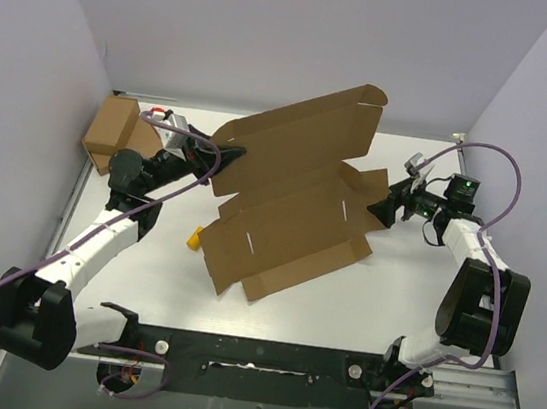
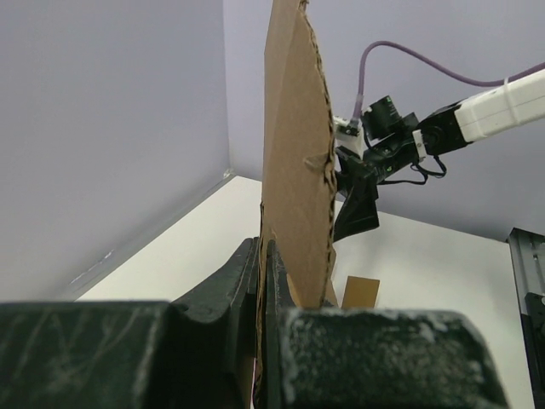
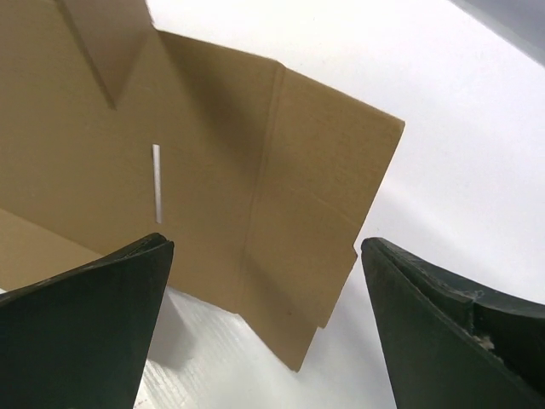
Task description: Fold the paper box
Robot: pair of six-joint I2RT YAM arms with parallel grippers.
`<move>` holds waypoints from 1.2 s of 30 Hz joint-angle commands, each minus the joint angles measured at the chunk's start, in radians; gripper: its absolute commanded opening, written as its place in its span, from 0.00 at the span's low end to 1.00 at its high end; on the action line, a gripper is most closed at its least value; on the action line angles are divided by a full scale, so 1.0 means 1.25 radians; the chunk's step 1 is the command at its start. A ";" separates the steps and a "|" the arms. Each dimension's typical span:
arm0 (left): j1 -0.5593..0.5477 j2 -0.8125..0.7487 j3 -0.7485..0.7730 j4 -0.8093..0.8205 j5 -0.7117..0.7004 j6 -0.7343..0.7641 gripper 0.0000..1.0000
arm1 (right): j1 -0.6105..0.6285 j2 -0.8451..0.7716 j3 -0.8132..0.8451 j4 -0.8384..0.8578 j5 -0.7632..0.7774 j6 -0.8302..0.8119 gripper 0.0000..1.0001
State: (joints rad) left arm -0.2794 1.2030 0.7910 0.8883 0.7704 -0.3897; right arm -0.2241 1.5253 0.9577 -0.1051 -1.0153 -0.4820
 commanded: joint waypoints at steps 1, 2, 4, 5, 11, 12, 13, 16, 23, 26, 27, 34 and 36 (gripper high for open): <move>0.006 -0.013 0.014 0.090 0.019 -0.027 0.00 | -0.006 0.034 0.039 0.041 0.002 -0.027 0.98; 0.007 -0.014 0.014 0.092 0.020 -0.028 0.00 | -0.006 0.040 0.043 0.038 0.000 -0.028 0.96; 0.009 -0.015 0.014 0.095 0.022 -0.030 0.00 | -0.006 0.050 0.055 0.020 -0.006 -0.032 0.91; 0.009 -0.016 0.014 0.097 0.022 -0.031 0.00 | -0.006 0.050 0.059 0.010 -0.012 -0.037 0.88; 0.018 -0.016 0.016 0.089 -0.012 -0.057 0.00 | -0.013 0.016 0.049 -0.001 -0.053 -0.042 0.74; 0.022 -0.016 0.015 0.092 -0.020 -0.065 0.00 | -0.013 0.012 0.049 0.000 -0.056 -0.038 0.71; 0.023 -0.015 0.013 0.097 -0.029 -0.074 0.00 | -0.014 0.011 0.051 -0.003 -0.059 -0.033 0.65; 0.025 -0.017 0.019 0.096 -0.043 -0.089 0.00 | -0.014 0.004 0.065 -0.028 -0.051 -0.017 0.62; 0.011 -0.061 0.054 -0.060 -0.168 -0.012 0.00 | -0.013 -0.146 0.096 -0.130 -0.079 0.059 0.71; -0.010 -0.078 0.065 -0.109 -0.263 -0.017 0.00 | 0.019 -0.174 0.054 -0.006 -0.190 0.326 0.71; -0.021 -0.080 0.071 -0.124 -0.299 -0.023 0.00 | 0.041 -0.176 0.034 0.062 -0.210 0.407 0.70; -0.156 -0.071 0.113 -0.134 -0.513 -0.039 0.00 | 0.206 -0.088 0.085 0.151 -0.148 0.722 0.70; -0.198 -0.065 0.116 -0.110 -0.561 -0.040 0.00 | 0.238 -0.068 0.104 0.188 -0.112 0.821 0.72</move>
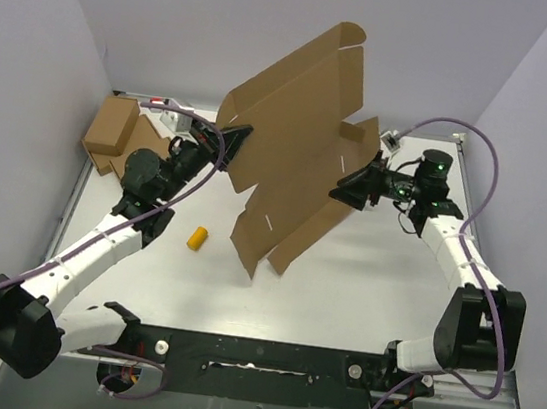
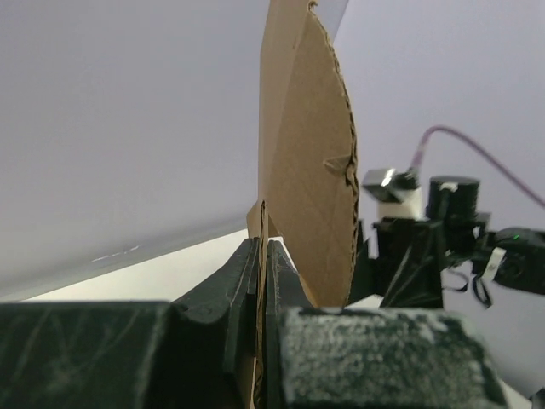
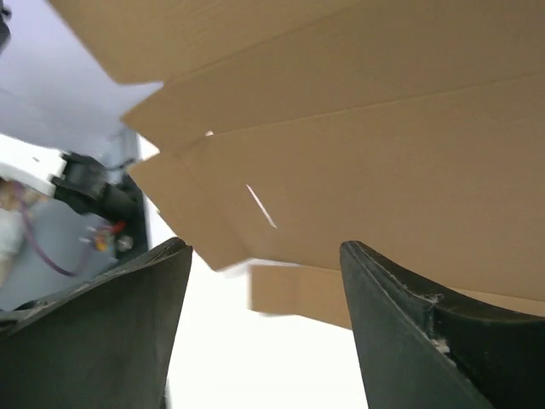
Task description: Fold the paper box
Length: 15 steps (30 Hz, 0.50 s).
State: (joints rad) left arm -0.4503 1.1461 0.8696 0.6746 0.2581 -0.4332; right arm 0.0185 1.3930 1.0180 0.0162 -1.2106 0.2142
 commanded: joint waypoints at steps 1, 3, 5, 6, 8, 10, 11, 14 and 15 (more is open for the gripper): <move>-0.074 -0.017 0.052 0.081 -0.172 -0.008 0.00 | 0.060 0.044 0.059 0.114 0.074 0.315 0.80; -0.102 -0.011 0.049 0.111 -0.219 -0.018 0.00 | 0.082 0.050 0.054 0.170 0.131 0.416 0.97; -0.125 -0.003 0.048 0.138 -0.251 -0.031 0.00 | 0.090 0.061 0.036 0.278 0.151 0.529 0.99; -0.133 0.001 0.050 0.144 -0.264 -0.039 0.00 | 0.091 0.069 0.026 0.338 0.158 0.594 1.00; -0.148 0.008 0.051 0.154 -0.284 -0.062 0.00 | 0.090 0.074 0.022 0.387 0.177 0.642 1.00; -0.160 0.017 0.048 0.170 -0.300 -0.087 0.00 | 0.090 0.075 0.030 0.367 0.209 0.656 0.98; -0.164 0.021 0.045 0.181 -0.307 -0.099 0.00 | 0.090 0.077 0.037 0.364 0.212 0.661 0.98; -0.181 0.037 0.044 0.203 -0.323 -0.129 0.00 | 0.091 0.079 0.033 0.410 0.215 0.701 0.96; -0.184 0.045 0.044 0.210 -0.325 -0.139 0.00 | 0.091 0.078 0.032 0.422 0.215 0.716 0.95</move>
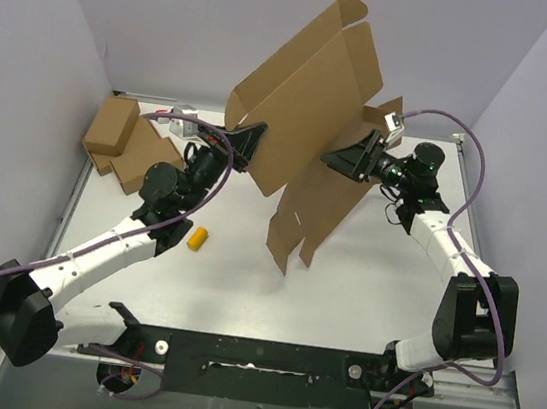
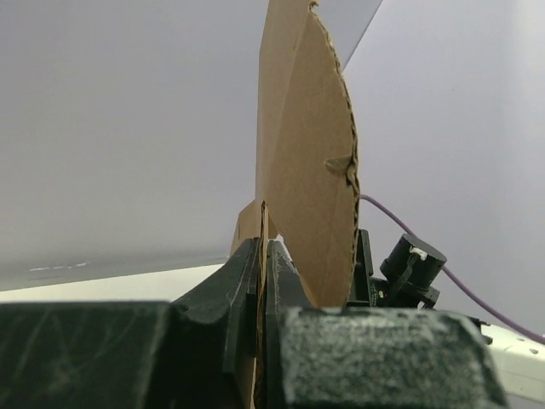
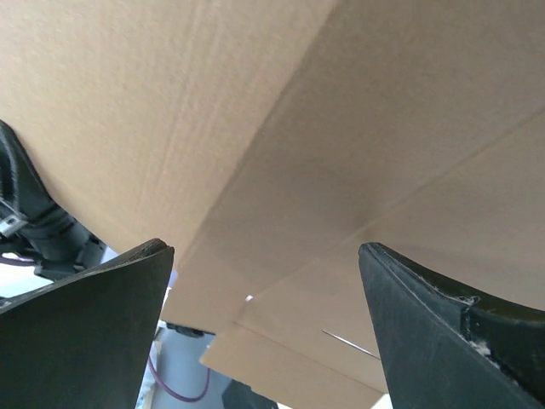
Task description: Fold the paper box
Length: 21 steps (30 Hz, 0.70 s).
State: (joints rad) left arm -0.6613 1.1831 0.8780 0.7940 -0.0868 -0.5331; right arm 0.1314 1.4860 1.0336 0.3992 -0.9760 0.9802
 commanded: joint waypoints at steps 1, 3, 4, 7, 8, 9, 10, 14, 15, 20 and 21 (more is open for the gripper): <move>-0.019 0.022 0.038 0.120 -0.050 -0.069 0.00 | 0.000 0.002 0.020 0.122 0.027 0.112 0.95; -0.024 0.035 0.039 0.128 -0.047 -0.094 0.00 | 0.000 0.003 0.020 0.134 0.026 0.126 0.94; -0.026 0.042 0.041 0.134 -0.044 -0.108 0.00 | 0.000 0.004 0.021 0.135 0.026 0.132 0.93; -0.036 0.060 0.047 0.143 -0.038 -0.136 0.00 | -0.001 0.011 0.022 0.137 0.028 0.143 0.93; -0.040 0.065 0.048 0.145 -0.035 -0.142 0.00 | 0.000 0.014 0.022 0.141 0.027 0.150 0.92; -0.043 0.069 0.049 0.145 -0.035 -0.150 0.00 | 0.000 0.016 0.021 0.151 0.027 0.156 0.92; -0.045 0.075 0.051 0.146 -0.033 -0.160 0.00 | 0.000 0.018 0.021 0.157 0.027 0.161 0.91; -0.052 0.105 0.049 0.159 -0.027 -0.213 0.00 | 0.000 0.020 0.015 0.170 0.027 0.184 0.88; -0.054 0.109 0.046 0.161 -0.027 -0.222 0.00 | -0.001 0.019 0.012 0.178 0.027 0.192 0.87; -0.055 0.120 0.032 0.160 -0.035 -0.241 0.00 | -0.012 0.012 -0.008 0.223 0.030 0.232 0.77; -0.055 0.119 0.027 0.157 -0.039 -0.243 0.00 | -0.015 0.011 -0.011 0.231 0.031 0.239 0.74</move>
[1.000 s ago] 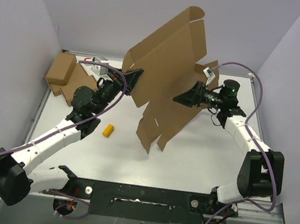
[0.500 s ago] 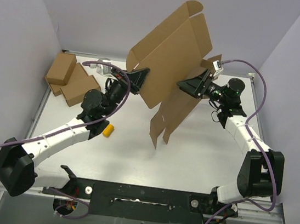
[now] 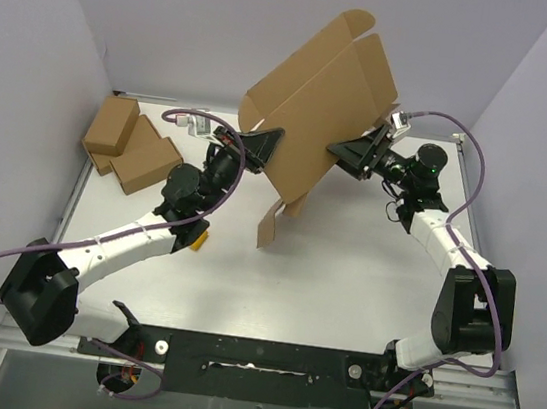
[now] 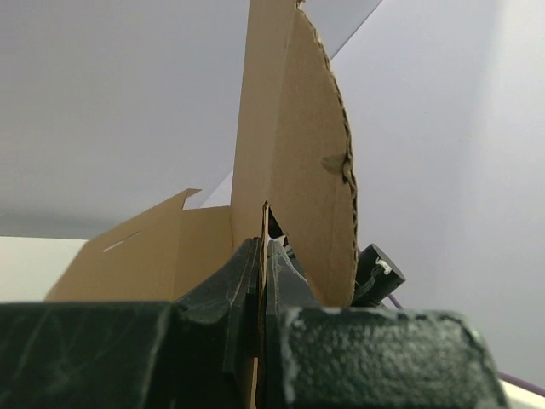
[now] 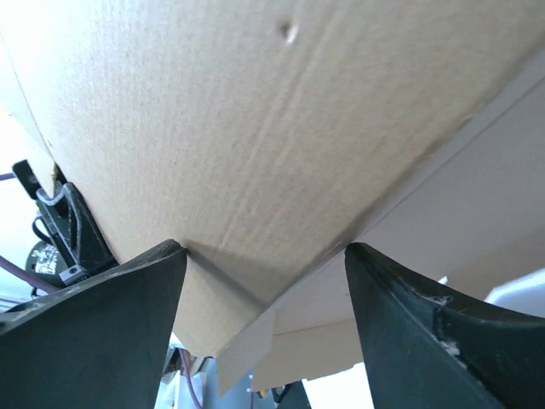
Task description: Fold the paper box
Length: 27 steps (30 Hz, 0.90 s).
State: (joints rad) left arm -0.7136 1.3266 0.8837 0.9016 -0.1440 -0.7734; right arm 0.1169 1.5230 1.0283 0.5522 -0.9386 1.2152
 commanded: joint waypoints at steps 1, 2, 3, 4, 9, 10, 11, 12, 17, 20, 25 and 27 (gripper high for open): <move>-0.013 0.003 0.016 0.068 0.005 -0.053 0.00 | -0.005 -0.019 -0.010 0.117 0.001 0.056 0.72; -0.013 0.001 0.012 0.064 0.000 -0.056 0.00 | -0.007 -0.021 -0.015 0.121 0.001 0.060 0.69; -0.013 -0.001 0.006 0.059 -0.004 -0.061 0.00 | -0.008 -0.022 -0.019 0.125 0.002 0.064 0.65; -0.013 -0.001 0.001 0.056 -0.009 -0.065 0.00 | -0.008 -0.024 -0.024 0.131 0.004 0.066 0.62; -0.010 0.002 -0.018 0.036 -0.029 -0.098 0.00 | -0.011 -0.034 -0.042 0.140 0.004 0.066 0.43; -0.009 0.002 -0.020 0.031 -0.032 -0.099 0.00 | -0.011 -0.037 -0.046 0.140 0.003 0.066 0.39; -0.009 0.002 -0.021 0.026 -0.037 -0.100 0.00 | -0.012 -0.042 -0.049 0.139 0.004 0.066 0.34; -0.007 0.003 -0.023 0.024 -0.041 -0.102 0.00 | -0.013 -0.046 -0.053 0.138 0.005 0.066 0.30; -0.002 0.007 -0.032 0.022 -0.051 -0.113 0.00 | -0.014 -0.065 -0.067 0.109 0.017 0.062 0.10; 0.001 0.010 -0.036 0.024 -0.049 -0.119 0.00 | -0.017 -0.073 -0.082 0.104 0.029 0.068 0.00; 0.005 0.013 -0.039 0.028 -0.038 -0.122 0.00 | -0.022 -0.080 -0.097 0.105 0.037 0.074 0.04; 0.008 0.011 -0.040 0.030 -0.026 -0.127 0.00 | -0.032 -0.085 -0.103 0.097 0.043 0.071 0.21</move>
State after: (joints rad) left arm -0.6994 1.3334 0.8177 0.8562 -0.2501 -0.9096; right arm 0.0845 1.4521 0.9134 0.6571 -0.9058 1.3369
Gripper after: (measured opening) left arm 0.015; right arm 0.101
